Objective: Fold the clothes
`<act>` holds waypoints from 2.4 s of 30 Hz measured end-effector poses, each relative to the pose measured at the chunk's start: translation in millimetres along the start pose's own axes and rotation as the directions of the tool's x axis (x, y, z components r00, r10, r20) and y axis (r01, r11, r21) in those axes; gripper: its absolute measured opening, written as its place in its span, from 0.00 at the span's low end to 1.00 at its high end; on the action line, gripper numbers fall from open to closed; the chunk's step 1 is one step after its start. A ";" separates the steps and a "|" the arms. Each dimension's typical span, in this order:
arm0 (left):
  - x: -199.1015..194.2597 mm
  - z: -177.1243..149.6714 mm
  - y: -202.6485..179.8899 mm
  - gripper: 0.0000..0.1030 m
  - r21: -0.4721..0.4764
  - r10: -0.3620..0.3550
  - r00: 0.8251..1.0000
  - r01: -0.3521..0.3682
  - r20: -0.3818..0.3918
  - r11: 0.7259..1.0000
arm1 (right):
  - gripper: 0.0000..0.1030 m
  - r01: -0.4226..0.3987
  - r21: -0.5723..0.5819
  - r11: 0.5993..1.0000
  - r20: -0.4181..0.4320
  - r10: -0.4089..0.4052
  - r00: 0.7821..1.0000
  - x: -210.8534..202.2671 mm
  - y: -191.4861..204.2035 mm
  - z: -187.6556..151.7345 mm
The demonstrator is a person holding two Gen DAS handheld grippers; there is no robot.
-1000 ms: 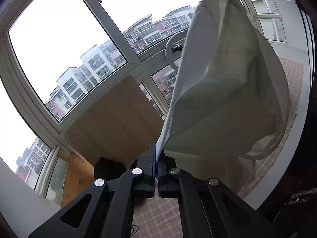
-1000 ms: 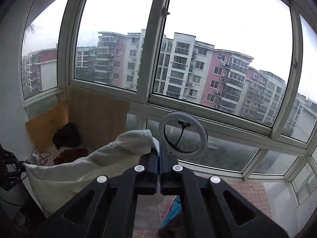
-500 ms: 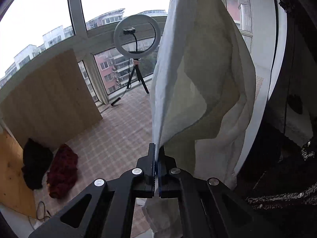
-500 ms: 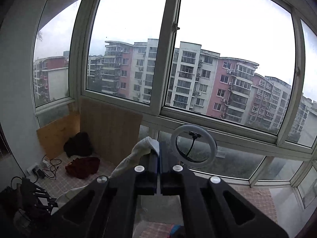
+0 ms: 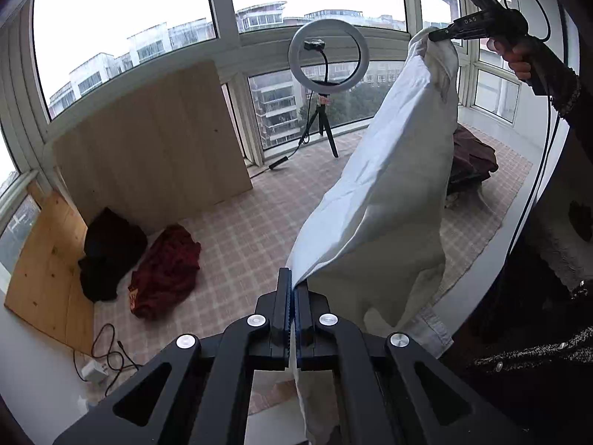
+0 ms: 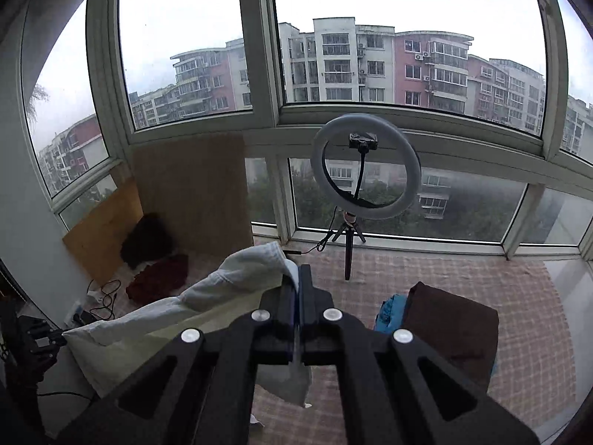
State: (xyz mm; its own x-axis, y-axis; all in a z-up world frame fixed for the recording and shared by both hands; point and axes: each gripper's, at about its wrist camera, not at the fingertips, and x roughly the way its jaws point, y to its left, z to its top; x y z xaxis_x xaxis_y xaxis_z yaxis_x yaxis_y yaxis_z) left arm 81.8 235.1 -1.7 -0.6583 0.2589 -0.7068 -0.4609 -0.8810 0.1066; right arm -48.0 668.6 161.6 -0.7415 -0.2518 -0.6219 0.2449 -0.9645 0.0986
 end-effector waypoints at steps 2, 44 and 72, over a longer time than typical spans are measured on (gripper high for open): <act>26.6 -19.6 1.1 0.01 -0.001 0.003 0.996 -0.003 -0.089 1.000 | 0.01 -0.042 0.001 0.999 -0.092 0.042 0.995 43.8 8.2 -18.9; -52.8 33.4 -17.2 0.01 0.111 0.245 0.969 -0.245 0.007 0.963 | 0.01 -0.192 -0.160 0.968 0.240 0.226 0.944 -95.8 25.7 17.1; 84.9 -8.8 -85.9 0.04 0.211 -0.171 0.974 0.199 -0.146 0.957 | 0.01 0.076 -0.170 0.983 -0.039 -0.084 0.996 18.7 22.7 -6.3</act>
State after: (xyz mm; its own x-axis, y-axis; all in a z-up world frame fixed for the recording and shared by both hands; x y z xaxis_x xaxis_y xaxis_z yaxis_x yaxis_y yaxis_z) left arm 70.7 329.3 -77.0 -0.4757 0.3449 -0.8091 -0.6979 -0.7079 0.1085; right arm -52.4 642.4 147.3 -0.7346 -0.1668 -0.6576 0.2901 -0.9534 -0.0823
